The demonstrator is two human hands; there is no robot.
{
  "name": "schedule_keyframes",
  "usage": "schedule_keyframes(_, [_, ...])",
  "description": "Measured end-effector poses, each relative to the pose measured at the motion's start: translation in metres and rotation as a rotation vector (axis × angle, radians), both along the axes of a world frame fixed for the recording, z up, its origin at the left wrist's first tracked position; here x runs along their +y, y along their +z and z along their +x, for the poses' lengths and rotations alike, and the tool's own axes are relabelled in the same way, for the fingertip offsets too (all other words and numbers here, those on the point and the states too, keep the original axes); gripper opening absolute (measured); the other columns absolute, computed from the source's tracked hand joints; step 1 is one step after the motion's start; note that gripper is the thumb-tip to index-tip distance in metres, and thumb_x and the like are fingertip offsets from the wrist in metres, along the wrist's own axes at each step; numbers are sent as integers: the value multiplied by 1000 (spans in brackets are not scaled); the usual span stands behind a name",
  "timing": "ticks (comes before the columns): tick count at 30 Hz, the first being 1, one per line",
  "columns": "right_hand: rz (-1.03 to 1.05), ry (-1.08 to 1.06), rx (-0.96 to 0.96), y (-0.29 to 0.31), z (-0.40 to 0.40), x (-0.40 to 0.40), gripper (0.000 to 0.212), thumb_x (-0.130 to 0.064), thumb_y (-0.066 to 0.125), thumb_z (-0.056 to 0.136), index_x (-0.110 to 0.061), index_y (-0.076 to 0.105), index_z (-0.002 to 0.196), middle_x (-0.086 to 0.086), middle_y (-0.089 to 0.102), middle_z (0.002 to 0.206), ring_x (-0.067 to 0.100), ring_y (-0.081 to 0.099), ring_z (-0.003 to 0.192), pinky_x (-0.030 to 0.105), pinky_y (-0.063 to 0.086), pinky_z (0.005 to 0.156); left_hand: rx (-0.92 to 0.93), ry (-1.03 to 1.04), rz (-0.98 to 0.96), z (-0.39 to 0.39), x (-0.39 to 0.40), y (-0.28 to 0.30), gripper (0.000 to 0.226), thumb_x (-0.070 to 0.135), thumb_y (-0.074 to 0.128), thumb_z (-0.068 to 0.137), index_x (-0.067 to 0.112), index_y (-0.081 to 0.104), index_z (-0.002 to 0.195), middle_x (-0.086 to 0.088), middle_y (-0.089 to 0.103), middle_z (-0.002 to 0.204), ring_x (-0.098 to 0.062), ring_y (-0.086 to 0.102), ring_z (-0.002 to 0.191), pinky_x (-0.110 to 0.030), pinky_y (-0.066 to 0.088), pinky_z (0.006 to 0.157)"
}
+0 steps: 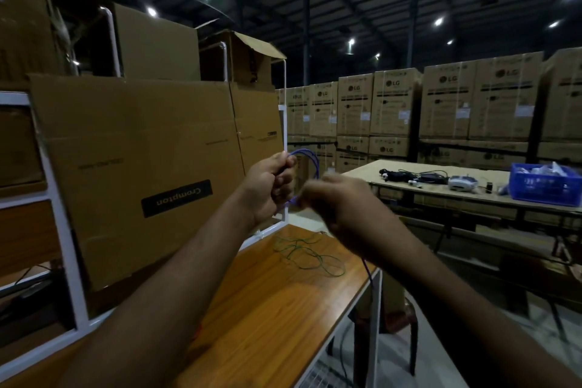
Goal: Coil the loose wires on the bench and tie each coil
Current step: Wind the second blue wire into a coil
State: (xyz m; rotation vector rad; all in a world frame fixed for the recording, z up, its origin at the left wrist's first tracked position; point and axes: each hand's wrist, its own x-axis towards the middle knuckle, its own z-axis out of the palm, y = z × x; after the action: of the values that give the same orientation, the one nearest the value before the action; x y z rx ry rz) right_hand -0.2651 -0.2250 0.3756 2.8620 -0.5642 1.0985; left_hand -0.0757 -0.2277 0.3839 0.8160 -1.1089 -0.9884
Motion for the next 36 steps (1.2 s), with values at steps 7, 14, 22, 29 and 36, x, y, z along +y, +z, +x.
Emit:
schedule_keyframes(7, [-59, -185, -425, 28, 21, -55, 19, -26, 50, 102, -11, 61, 99, -2, 50, 94, 12, 48, 74, 18, 38, 57, -66, -108, 15, -16, 10, 6, 34, 29, 26, 108, 15, 48, 86, 3, 47, 57, -7, 40, 46, -17, 36, 47])
schedule_keyframes(14, [32, -241, -464, 15, 29, -61, 20, -36, 43, 104, -20, 53, 101, 2, 63, 67, 21, 61, 55, 47, 54, 49, 41, -101, 67, -18, 14, 9, 38, 33, 26, 106, 15, 45, 78, 6, 27, 52, -11, 19, 45, -26, 15, 49])
schedule_keyframes(22, [405, -96, -552, 3, 30, -62, 27, -34, 38, 107, -24, 52, 86, -3, 60, 66, 4, 61, 54, 30, 47, 53, -117, -23, 96, -18, 20, 8, 36, 34, 31, 106, 18, 46, 77, 7, 29, 54, -9, 22, 44, -24, 18, 44])
schedule_keyframes(29, [622, 7, -746, -8, 30, -51, 28, -32, 32, 108, -17, 51, 94, 3, 71, 77, 14, 61, 54, 33, 49, 50, -61, -52, 119, -24, 22, 8, 37, 32, 32, 106, 16, 46, 76, 6, 26, 55, -8, 21, 43, -23, 14, 45])
schedule_keyframes(36, [802, 236, -554, -16, 16, -65, 32, -36, 40, 106, -10, 57, 98, 16, 72, 91, 13, 57, 49, 25, 44, 44, 43, -36, 105, -18, 20, 7, 46, 43, 26, 106, 21, 37, 68, 7, 23, 52, -11, 9, 47, -25, 9, 45])
